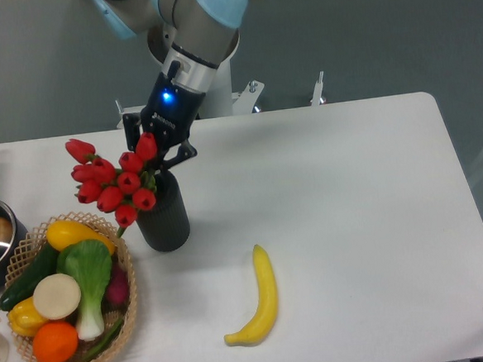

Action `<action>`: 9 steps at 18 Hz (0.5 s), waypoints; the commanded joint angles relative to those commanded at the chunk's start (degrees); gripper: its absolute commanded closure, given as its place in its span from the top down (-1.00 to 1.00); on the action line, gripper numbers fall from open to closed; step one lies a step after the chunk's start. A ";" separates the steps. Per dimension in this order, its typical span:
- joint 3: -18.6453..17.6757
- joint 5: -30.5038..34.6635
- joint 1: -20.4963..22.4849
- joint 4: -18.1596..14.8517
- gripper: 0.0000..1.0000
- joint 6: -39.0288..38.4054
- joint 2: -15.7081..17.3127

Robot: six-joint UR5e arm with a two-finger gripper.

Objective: Pick up the flowers from the vase
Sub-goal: 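Lift the gripped tulips up out of the black vase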

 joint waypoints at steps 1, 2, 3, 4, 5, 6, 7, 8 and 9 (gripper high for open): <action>1.05 0.00 0.44 -0.09 -1.00 -1.58 0.52; 1.76 -0.26 0.44 -0.09 -1.00 -3.07 0.97; 2.64 -0.53 0.53 -0.09 -1.00 -4.57 1.32; 3.78 -0.70 1.05 -0.09 -1.00 -6.06 1.67; 5.09 -0.70 1.23 -0.09 -1.00 -7.81 1.85; 6.41 -0.70 1.49 -0.09 -1.00 -9.66 2.02; 7.47 -0.88 1.67 -0.09 -1.00 -11.33 2.11; 8.35 -0.97 2.02 -0.09 -1.00 -12.39 2.11; 9.32 -1.32 2.81 -0.09 -1.00 -12.92 2.20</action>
